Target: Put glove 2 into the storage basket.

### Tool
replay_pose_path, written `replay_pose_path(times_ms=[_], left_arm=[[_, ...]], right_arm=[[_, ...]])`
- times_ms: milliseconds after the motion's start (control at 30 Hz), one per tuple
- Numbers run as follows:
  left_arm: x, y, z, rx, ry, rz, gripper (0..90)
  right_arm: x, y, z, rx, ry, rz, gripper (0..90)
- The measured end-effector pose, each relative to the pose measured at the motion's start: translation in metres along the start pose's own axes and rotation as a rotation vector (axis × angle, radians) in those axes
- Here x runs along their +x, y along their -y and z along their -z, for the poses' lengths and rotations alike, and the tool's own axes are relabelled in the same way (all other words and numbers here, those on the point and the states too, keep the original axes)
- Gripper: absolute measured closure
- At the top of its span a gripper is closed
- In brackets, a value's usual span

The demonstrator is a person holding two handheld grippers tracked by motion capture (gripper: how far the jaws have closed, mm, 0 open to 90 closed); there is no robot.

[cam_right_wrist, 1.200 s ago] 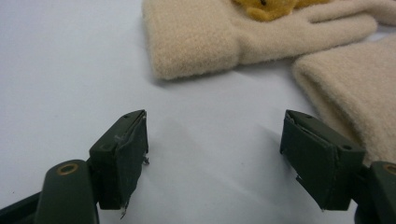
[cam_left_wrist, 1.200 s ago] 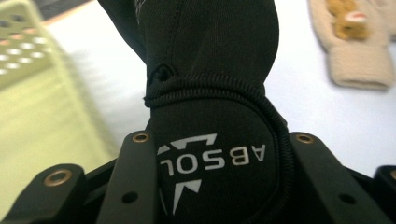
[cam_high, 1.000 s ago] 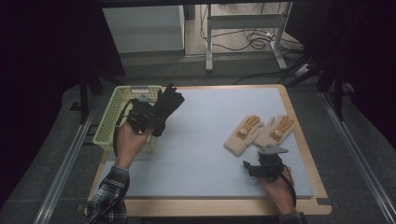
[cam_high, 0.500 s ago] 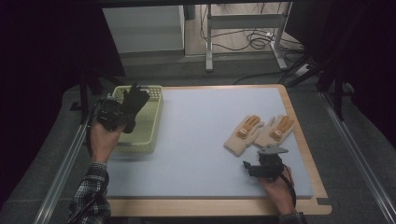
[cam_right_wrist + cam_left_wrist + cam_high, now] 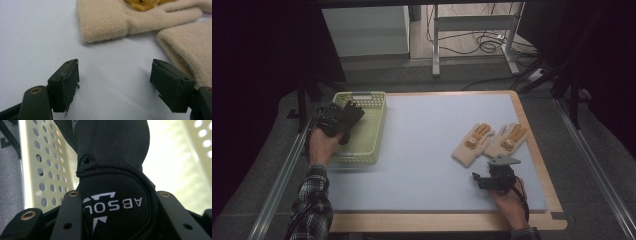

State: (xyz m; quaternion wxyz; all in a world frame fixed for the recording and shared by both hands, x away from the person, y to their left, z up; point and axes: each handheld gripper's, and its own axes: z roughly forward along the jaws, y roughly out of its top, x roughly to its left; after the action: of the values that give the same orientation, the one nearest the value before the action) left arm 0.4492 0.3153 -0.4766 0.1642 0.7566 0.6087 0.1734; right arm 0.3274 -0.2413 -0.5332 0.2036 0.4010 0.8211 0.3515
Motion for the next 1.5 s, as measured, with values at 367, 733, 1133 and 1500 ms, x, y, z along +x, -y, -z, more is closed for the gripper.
replay_pose_path(times_ms=[367,733,1133,1500], left_arm=[[0.003,-0.015,-0.025,0.143,-0.105,-0.026,46.8],[0.007,-0.005,-0.01,0.085,-0.017,-0.008,9.3],[0.007,0.012,0.012,-0.112,0.188,0.035,3.8],[-0.019,0.026,0.035,-0.254,0.262,-0.061,2.4]], right_arm=[[0.0,0.0,0.0,0.0,-0.004,-0.001,22.4],[0.0,0.0,0.0,0.0,-0.004,0.0,22.4],[0.0,0.0,0.0,0.001,-0.003,0.001,22.4],[0.0,0.0,0.0,0.003,-0.001,0.003,22.4]])
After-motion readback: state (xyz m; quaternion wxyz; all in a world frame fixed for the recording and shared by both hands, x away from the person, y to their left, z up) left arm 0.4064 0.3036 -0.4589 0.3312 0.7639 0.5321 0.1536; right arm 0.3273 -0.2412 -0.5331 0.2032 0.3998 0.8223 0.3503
